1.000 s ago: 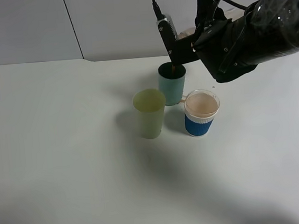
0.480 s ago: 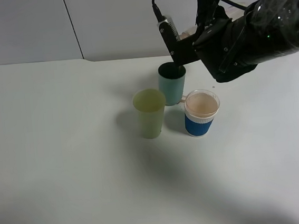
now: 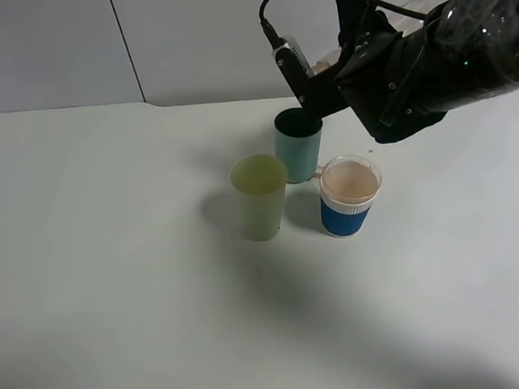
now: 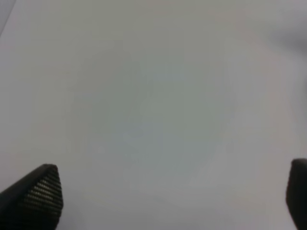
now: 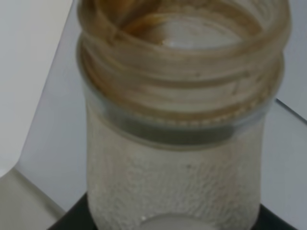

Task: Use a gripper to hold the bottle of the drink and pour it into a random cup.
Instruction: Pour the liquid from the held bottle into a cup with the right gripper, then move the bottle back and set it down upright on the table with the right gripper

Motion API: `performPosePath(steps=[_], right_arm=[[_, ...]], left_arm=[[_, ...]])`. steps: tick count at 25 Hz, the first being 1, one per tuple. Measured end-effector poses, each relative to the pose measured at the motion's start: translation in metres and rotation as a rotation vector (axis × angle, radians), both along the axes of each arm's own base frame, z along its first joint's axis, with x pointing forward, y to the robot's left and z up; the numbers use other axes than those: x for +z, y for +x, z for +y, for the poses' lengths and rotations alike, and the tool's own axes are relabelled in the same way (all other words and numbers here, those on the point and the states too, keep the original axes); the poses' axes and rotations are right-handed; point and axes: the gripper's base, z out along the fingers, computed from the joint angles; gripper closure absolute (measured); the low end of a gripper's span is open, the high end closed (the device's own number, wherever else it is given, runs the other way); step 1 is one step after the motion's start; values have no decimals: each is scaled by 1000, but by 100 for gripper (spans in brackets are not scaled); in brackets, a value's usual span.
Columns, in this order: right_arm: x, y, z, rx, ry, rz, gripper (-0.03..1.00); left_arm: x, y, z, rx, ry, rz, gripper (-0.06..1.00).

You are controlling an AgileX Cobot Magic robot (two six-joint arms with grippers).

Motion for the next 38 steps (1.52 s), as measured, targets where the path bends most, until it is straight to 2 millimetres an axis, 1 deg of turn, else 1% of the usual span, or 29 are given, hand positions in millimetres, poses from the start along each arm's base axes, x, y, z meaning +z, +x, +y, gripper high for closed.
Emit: performPosePath(steps=[10,14,17,22,24,27,28,31,34,38], right_arm=[[0,0,1,20,-35,15,61],[-1,0,1,10,1,8,61],[-1,0,1,-40,134,-27,61],[0,0,-1,-179,458,-130,61],[1,-1,-3,-244,557,-169,61],[6,-3,-7,-324,696,-214,61],[10,-5,-8,-344,741,-227,61],[29,-10,-13,-396,909,-289,61],[55,-20,-21,-445,1092,-344,61],[79,-32,-34,-509,1301,-329,61]], left_arm=[[0,0,0,0,0,0,2],[0,0,0,0,0,0,2],[0,0,0,0,0,0,2],[0,0,0,0,0,0,2],[0,0,0,0,0,0,2],[0,0,0,0,0,0,2],[0,0,0,0,0,0,2],[0,0,0,0,0,0,2],[0,0,0,0,0,0,2],[0,0,0,0,0,0,2]])
